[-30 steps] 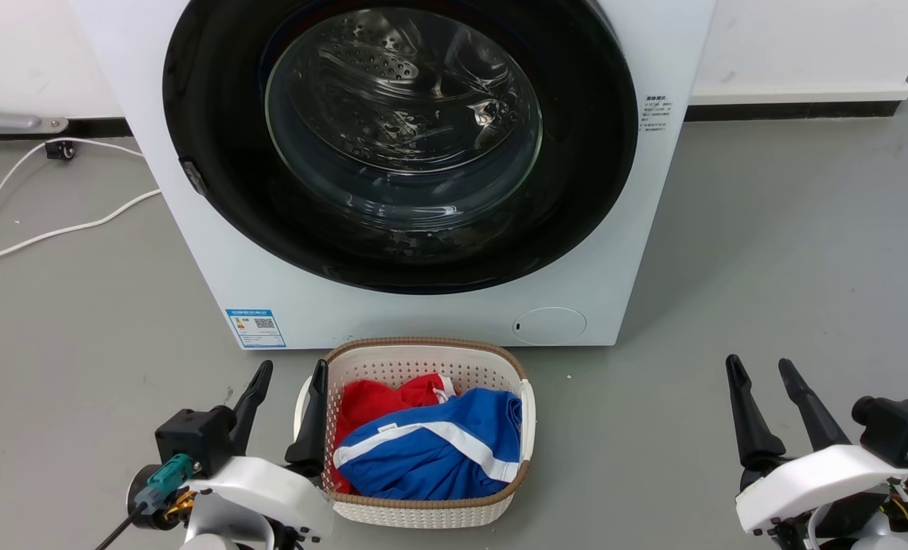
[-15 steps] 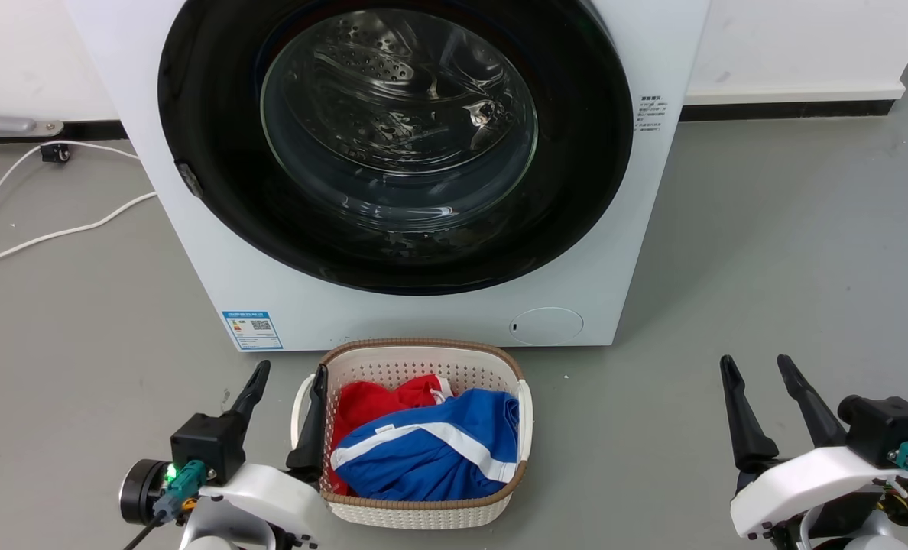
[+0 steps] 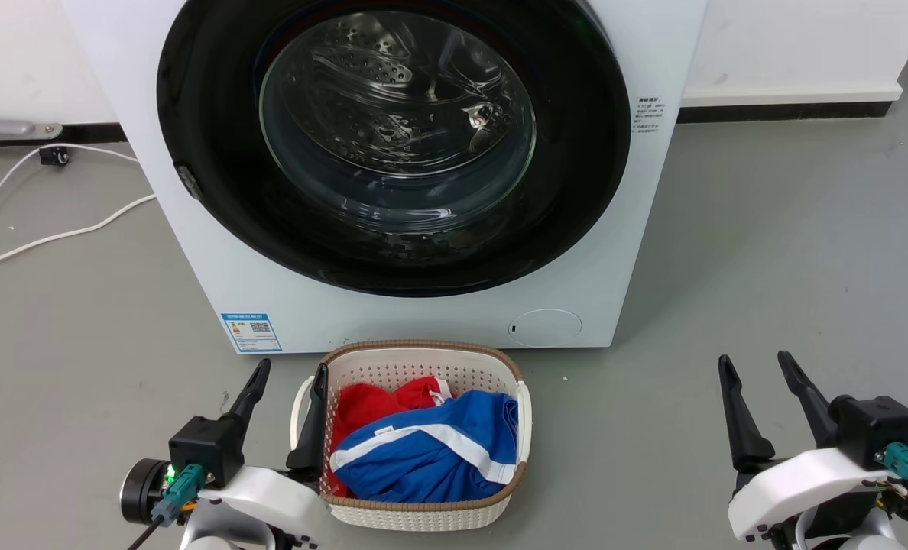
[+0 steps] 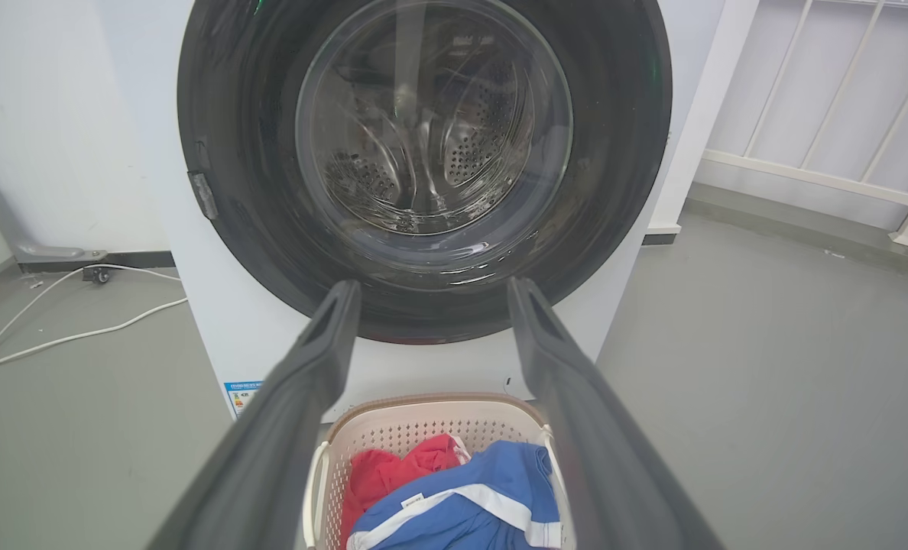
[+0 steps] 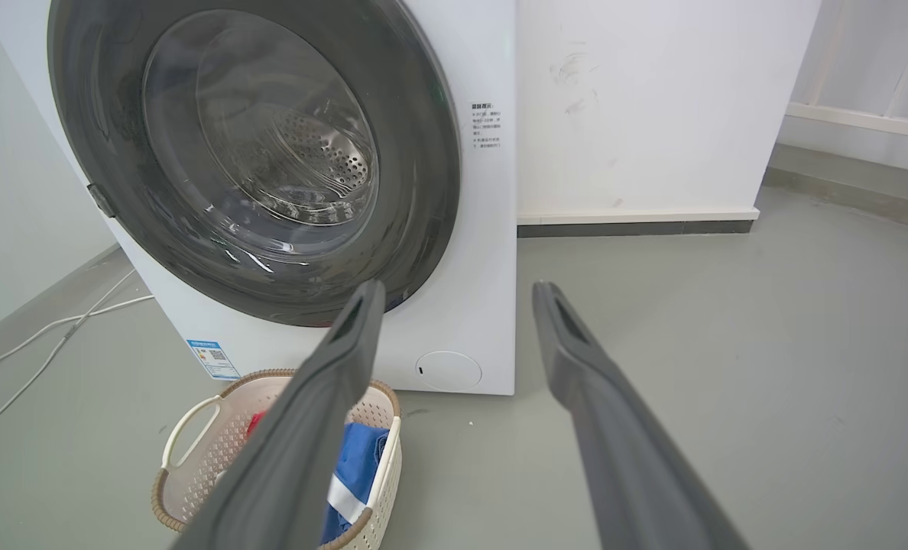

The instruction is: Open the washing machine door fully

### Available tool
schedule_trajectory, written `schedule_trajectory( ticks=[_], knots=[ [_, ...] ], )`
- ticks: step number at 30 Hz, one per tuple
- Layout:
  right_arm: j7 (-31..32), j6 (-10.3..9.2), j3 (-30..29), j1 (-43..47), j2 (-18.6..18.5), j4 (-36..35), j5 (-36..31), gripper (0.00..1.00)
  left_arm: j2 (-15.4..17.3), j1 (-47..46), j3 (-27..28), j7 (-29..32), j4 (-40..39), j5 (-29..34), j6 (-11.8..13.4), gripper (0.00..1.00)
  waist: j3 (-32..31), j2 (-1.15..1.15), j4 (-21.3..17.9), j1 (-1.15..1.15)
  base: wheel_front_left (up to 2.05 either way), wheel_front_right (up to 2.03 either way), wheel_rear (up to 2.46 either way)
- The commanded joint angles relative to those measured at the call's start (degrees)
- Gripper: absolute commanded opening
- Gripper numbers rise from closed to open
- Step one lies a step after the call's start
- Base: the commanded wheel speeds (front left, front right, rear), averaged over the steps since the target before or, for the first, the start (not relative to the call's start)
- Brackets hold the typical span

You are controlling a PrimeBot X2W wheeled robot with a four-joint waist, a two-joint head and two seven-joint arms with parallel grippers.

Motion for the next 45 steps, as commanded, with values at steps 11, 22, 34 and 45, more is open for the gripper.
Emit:
schedule_trajectory(
  ticks=[11,22,34,45],
  knots=[
    [-1.4,0.13,0.4,0.6,0.2,-0.2,-3.8,1.00,-1.4,0.0,1.7,-1.5,1.2,3.0,-1.1,1.00,-0.2,0.00,0.2,0.00,0.00,0.00,0.00],
    [-2.1,0.07,0.6,0.4,0.2,0.9,-4.5,1.00,-2.6,-0.1,2.9,-2.4,2.4,5.5,-1.8,1.00,-0.2,0.00,0.3,0.00,0.00,0.00,0.00],
    [-2.9,0.08,0.5,-0.9,0.2,2.5,-3.2,1.00,-3.3,-0.2,4.4,-2.3,3.6,5.7,-2.3,1.00,-0.2,0.00,0.1,0.00,0.00,0.00,0.00],
    [-3.3,0.07,1.3,-1.4,0.2,3.4,2.8,0.00,-3.7,-0.5,5.1,-2.3,3.9,6.4,-2.4,1.00,-0.2,0.00,0.1,0.00,0.00,0.00,0.00]
  ],
)
